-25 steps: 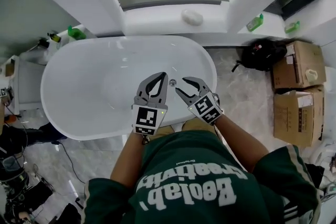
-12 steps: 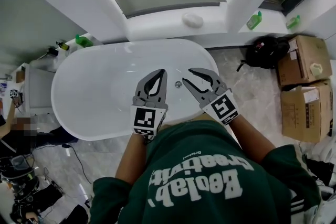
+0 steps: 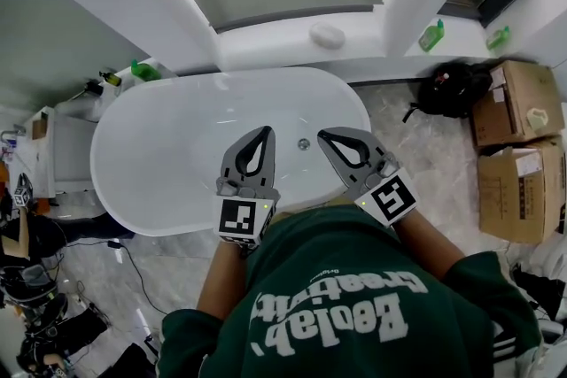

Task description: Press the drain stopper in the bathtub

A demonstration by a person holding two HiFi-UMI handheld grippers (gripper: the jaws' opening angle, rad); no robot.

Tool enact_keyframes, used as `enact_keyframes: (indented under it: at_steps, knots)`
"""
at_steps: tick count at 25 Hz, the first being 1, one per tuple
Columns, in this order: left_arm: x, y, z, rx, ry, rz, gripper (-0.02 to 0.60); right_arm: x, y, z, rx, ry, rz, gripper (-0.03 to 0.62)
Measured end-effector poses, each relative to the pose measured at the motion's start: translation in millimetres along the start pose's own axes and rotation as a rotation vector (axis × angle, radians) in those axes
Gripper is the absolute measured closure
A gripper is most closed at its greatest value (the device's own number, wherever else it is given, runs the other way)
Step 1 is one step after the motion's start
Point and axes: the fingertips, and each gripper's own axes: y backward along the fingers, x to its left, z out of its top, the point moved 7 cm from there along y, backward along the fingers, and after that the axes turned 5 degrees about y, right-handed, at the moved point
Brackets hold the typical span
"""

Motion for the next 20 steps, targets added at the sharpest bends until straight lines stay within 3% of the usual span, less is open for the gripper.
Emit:
enact_keyframes:
  at_steps: [9, 14, 20]
  knots:
    - [-17, 1, -2, -0.018, -0.015, -0.045, 0.577, 8, 7, 12, -0.050, 0.056, 0.064, 0.580]
    - [-22, 1, -2, -0.009, -0.024, -0.049, 0.577, 14, 9, 14, -0.029, 0.096, 0.100, 0.580]
    - [-20, 2, -3, -0.008, 0.006, -0.053, 0.577, 13, 5, 13, -0.018, 0.067, 0.107, 0.580]
